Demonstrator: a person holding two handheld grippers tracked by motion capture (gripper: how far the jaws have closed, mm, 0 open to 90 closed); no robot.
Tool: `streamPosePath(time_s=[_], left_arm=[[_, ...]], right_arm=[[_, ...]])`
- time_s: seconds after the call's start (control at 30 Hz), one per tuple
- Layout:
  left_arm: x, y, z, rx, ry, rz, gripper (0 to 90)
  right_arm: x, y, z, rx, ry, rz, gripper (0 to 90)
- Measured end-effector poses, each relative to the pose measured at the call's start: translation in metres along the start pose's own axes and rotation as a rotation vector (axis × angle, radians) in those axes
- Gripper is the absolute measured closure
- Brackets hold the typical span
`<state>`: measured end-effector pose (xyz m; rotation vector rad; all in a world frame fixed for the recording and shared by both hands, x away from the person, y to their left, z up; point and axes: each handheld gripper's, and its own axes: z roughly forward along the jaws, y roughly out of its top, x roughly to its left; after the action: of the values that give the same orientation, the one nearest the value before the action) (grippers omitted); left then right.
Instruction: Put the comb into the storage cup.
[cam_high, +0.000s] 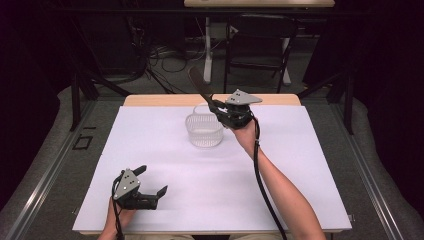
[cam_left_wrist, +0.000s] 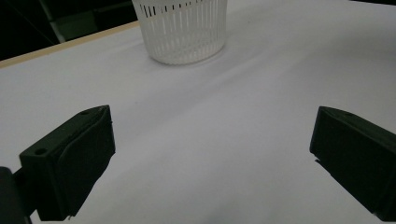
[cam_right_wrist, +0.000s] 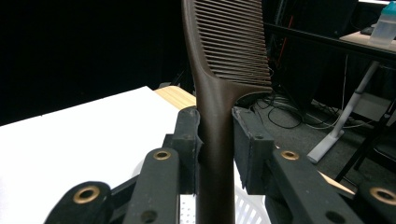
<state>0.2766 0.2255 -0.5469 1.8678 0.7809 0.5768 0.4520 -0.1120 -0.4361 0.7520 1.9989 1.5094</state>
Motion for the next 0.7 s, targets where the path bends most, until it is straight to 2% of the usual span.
streamPosePath(time_s=[0.7], left_arm=[[0.000, 0.000, 0.000, 0.002, -0.001, 0.000, 0.2]], right_arm=[[0.002, -0.003, 0.013, -0.035, 0.006, -0.009, 72.5]])
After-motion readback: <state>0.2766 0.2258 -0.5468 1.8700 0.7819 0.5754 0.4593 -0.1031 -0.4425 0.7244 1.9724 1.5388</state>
